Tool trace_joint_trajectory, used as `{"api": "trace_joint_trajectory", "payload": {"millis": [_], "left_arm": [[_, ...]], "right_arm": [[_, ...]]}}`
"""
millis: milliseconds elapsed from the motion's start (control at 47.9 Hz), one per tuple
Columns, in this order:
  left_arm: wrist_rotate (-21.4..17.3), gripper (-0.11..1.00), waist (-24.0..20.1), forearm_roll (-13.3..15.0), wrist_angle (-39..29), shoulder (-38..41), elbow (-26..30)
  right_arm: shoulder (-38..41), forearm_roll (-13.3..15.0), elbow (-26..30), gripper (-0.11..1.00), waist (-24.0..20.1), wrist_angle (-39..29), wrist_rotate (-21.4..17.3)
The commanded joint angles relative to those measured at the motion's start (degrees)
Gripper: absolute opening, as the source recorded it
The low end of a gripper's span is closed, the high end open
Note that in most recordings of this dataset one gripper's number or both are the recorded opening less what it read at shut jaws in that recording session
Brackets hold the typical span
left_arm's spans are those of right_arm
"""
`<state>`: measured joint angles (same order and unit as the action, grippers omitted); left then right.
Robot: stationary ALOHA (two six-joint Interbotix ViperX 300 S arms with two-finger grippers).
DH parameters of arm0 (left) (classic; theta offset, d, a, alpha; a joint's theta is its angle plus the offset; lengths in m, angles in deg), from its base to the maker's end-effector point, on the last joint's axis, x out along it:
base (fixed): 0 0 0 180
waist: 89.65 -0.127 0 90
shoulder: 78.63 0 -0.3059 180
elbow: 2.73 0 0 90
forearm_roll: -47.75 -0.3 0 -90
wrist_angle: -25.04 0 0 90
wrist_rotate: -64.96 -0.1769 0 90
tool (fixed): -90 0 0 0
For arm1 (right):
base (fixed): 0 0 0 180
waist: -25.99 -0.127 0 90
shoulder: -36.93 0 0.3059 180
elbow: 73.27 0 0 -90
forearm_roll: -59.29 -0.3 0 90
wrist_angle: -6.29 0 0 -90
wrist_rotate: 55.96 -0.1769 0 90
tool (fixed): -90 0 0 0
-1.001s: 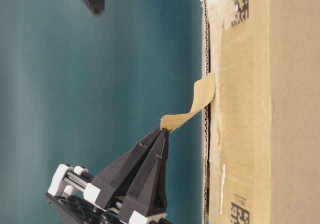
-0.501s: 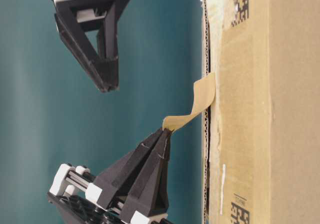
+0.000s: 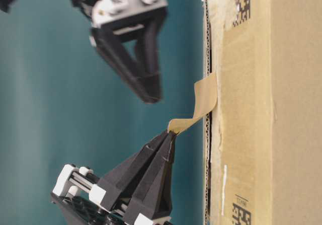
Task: Apply tape along the seams of the closed cardboard box to seal it securely.
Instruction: 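Bring the right gripper in and press the tape onto the seam, then release the tape end with the left gripper and lift it away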
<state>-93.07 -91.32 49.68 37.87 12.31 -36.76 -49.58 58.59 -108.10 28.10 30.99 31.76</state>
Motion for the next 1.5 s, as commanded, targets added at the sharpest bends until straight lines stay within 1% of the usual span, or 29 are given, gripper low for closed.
{"api": "trace_joint_trajectory", "payload": {"millis": [0,209,313,605,960,1231,1481], "left_arm": [[0.2,0.0,-0.3,-0.1,0.3,-0.4,0.9],[0.2,0.0,-0.3,-0.1,0.2,-0.3,1.0],[0.1,0.0,-0.4,-0.1,-0.4,0.1,1.4],[-0.1,0.0,-0.6,-0.1,-6.3,2.3,4.3],[-0.3,0.0,-0.6,-0.1,-6.9,2.0,4.0],[-0.6,0.0,-0.7,-0.2,-7.1,1.9,4.0],[-0.3,0.0,-0.7,-0.1,-11.8,1.8,4.7]], "right_arm": [[1.0,-0.2,0.8,0.47,-0.2,1.5,-0.3],[4.1,-0.1,1.0,0.47,-0.2,2.4,-1.0],[4.5,-0.2,0.9,0.47,-0.2,2.4,-1.0],[5.3,-0.1,0.9,0.47,0.4,2.3,-1.0],[6.2,-0.4,1.1,0.47,0.4,2.2,-1.1],[6.2,-1.1,0.8,0.47,0.4,1.9,-2.0],[6.2,-1.1,0.8,0.47,0.4,1.4,-3.4]]}}
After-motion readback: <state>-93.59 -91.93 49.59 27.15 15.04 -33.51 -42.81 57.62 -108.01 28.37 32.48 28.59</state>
